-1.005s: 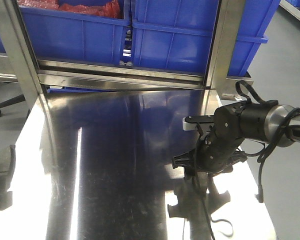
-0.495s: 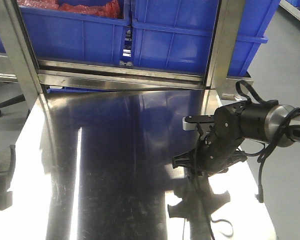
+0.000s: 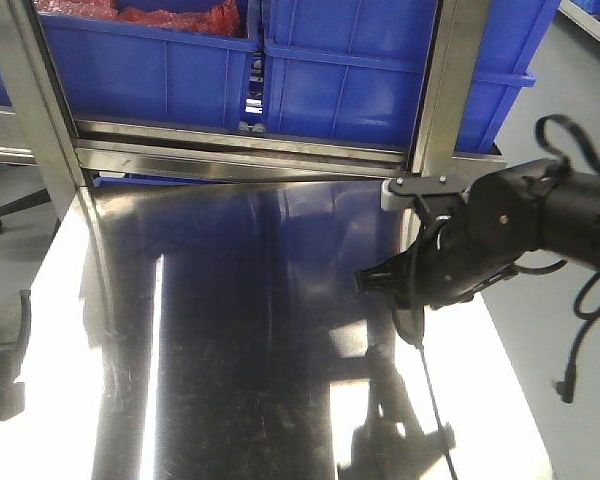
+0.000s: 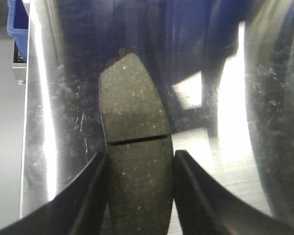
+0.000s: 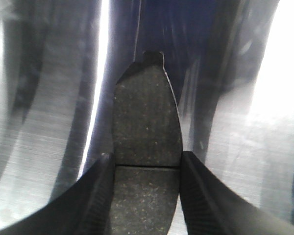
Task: Move and align brake pads A on conveyor
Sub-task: 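Lift the pad with the right gripper off the table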
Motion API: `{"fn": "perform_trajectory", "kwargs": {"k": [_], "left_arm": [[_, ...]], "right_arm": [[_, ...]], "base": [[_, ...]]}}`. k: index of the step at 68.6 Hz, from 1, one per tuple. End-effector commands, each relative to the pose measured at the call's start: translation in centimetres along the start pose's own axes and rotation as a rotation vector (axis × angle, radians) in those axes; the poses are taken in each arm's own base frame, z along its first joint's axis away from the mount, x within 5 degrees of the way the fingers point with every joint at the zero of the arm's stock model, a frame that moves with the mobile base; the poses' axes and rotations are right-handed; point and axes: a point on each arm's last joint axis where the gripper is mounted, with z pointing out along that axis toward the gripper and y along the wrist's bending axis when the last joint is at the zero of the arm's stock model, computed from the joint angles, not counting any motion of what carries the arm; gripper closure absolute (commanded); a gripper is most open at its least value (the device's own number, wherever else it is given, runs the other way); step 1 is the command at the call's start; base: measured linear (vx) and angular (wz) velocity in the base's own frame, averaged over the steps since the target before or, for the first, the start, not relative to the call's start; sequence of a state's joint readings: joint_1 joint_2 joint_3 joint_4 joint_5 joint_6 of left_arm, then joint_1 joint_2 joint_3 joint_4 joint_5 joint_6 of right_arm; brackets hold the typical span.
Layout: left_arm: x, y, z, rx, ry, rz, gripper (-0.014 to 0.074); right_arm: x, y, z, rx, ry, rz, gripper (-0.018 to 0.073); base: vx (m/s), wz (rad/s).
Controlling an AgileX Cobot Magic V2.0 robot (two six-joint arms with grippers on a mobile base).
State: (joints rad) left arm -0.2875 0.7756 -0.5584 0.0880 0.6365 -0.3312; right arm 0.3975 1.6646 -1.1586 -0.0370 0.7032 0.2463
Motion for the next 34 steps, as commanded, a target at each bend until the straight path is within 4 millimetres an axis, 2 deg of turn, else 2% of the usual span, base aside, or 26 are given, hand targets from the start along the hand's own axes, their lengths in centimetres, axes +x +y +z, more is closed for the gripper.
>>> {"fn": "perform_trajectory", "kwargs": {"k": [1, 6, 15, 34], "left_arm": [[-1.5, -0.4, -0.8, 0.036, -0.108, -0.001, 0.0521], [-1.5, -0.4, -0.8, 0.036, -0.108, -0.001, 0.0521], [-1.5, -0.4, -0.8, 0.036, -0.108, -0.001, 0.0521], [-1.5, -0.4, -0.8, 0.036, -0.108, -0.001, 0.0521]], "right_arm": [[-1.3, 0.5, -4.1, -0.021, -0.173, -0.048, 0.0534], [-0.8, 0.9, -5.5, -0.027, -0.244, -0.092, 0.0534], [1.2, 1.0, -7.3, -0.070, -0.375, -0.111, 0.0534], [7.1, -0.8, -10.9, -0.116, -0.542, -0.106, 0.0534]], "base": [[0.00, 0.00], [0.00, 0.00], [0.00, 0.00], [0.00, 0.00]]}}
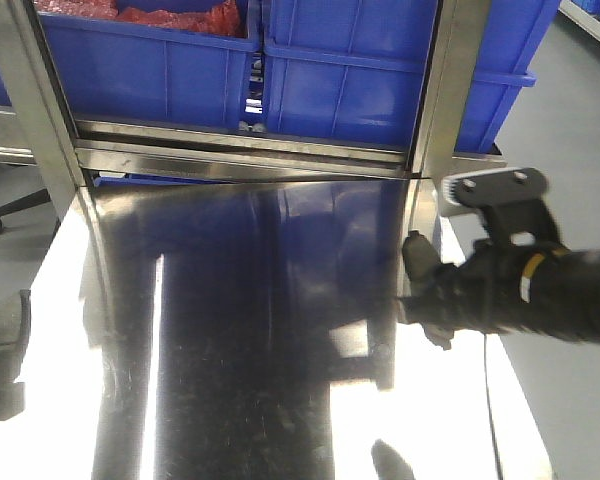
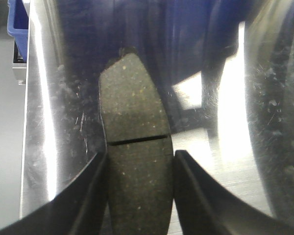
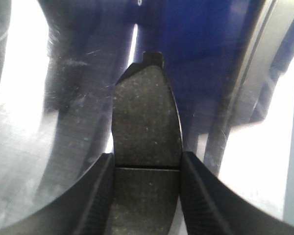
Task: Move and align brake pads A on conveyor
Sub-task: 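Lift the pad with the right gripper off the table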
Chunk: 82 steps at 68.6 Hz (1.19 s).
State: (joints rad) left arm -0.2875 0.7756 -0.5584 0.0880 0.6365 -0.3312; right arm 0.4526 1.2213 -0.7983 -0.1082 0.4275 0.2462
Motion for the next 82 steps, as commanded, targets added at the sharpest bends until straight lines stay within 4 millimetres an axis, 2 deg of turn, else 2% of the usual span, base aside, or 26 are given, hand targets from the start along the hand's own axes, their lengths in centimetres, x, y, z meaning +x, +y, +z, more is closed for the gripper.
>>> {"fn": "perform_trajectory", "kwargs": {"k": [1, 18, 43, 57, 82], "left_arm": [[-1.5, -0.4, -0.8, 0.036, -0.108, -0.001, 0.0521], [-1.5, -0.4, -0.8, 0.036, -0.108, -0.001, 0.0521], [-1.5, -0.4, -0.8, 0.036, -0.108, -0.001, 0.0521], [-1.5, -0.4, -0.8, 0.036, -0.108, -0.001, 0.0521], [-1.5, -0.4, -0.8, 0.036, -0.108, -0.001, 0.0521]], "right_arm": [[-0.5, -0.1, -3.4, -0.031, -0.195, -0.003, 0.0534], [2.3, -0.8, -7.5, -0.041, -0.304, 0.021, 0.0534], [6.7, -1.7, -10.7, -0.038, -0.473, -0.040, 0.0534], [7.2, -1.8, -12.0, -0.043, -0.527, -0.037, 0.0534], [7.2, -1.8, -12.0, -0.043, -0.529, -0.037, 0.0534]], "base": [[0.00, 0.00], [0.00, 0.00], [0.00, 0.00], [0.00, 0.00], [0.00, 0.00]]}}
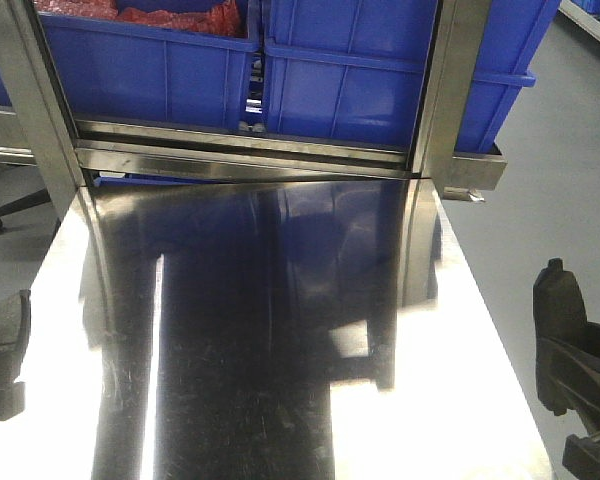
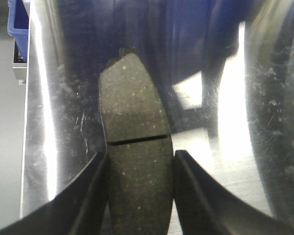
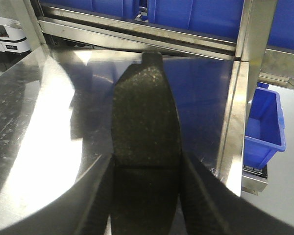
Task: Move and align brake pads A on conveyor
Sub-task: 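Back and turn the base away from the table, pads held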
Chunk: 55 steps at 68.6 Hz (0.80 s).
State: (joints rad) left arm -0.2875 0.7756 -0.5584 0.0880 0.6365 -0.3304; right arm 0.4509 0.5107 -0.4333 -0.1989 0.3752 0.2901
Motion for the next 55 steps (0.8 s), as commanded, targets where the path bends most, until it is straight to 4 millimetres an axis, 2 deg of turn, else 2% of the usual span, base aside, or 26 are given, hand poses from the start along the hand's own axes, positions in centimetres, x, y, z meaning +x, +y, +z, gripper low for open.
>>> {"fn": "perform_trajectory", "kwargs": {"k": [1, 55], "left_arm": [[-1.47, -0.43, -0.76, 0.036, -0.108, -0.002, 0.0521], [-1.47, -0.43, -0.76, 0.036, -0.108, -0.002, 0.0521]], "right_arm": [[-1.86, 0.26, -0.40, -0.023, -0.126, -0.016, 0.0534], [-1.85, 0.26, -0.40, -0.023, -0.125, -0.016, 0.0534]], "base": [[0.00, 0.00], [-0.01, 0.06]]}}
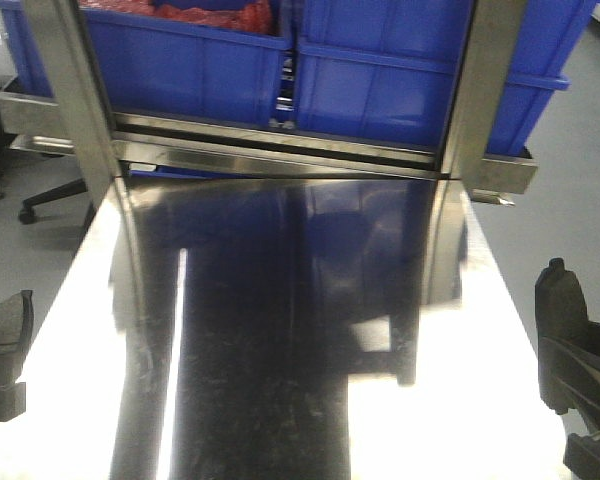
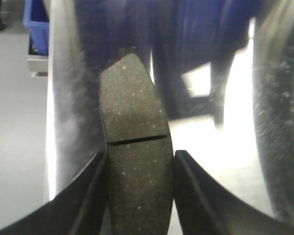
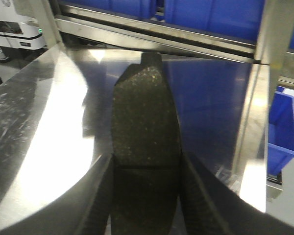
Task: Move and align brake pads A on conveyor
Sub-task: 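Back and turn the base away from the table, pads held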
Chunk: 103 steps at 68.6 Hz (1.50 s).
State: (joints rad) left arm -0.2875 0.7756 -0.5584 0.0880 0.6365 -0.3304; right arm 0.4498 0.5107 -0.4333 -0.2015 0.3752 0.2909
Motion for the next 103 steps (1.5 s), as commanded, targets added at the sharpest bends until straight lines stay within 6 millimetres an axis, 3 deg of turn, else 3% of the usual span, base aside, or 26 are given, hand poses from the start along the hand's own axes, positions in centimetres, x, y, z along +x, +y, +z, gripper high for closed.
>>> {"fn": "perform_trajectory", "kwargs": {"k": [1, 103], "left_arm": [[-1.47, -0.43, -0.76, 0.036, -0.108, -0.002, 0.0521], [-1.47, -0.43, -0.84, 0.037, -0.111, -0.002, 0.0521]], "right_arm": [[-1.85, 0.27, -0.40, -0.024, -0.125, -0.014, 0.0534], [-1.85, 0.27, -0.40, -0.024, -0.125, -0.014, 0.0534]], "base": [[-0.06, 0.27], [-0.10, 0.54]]}}
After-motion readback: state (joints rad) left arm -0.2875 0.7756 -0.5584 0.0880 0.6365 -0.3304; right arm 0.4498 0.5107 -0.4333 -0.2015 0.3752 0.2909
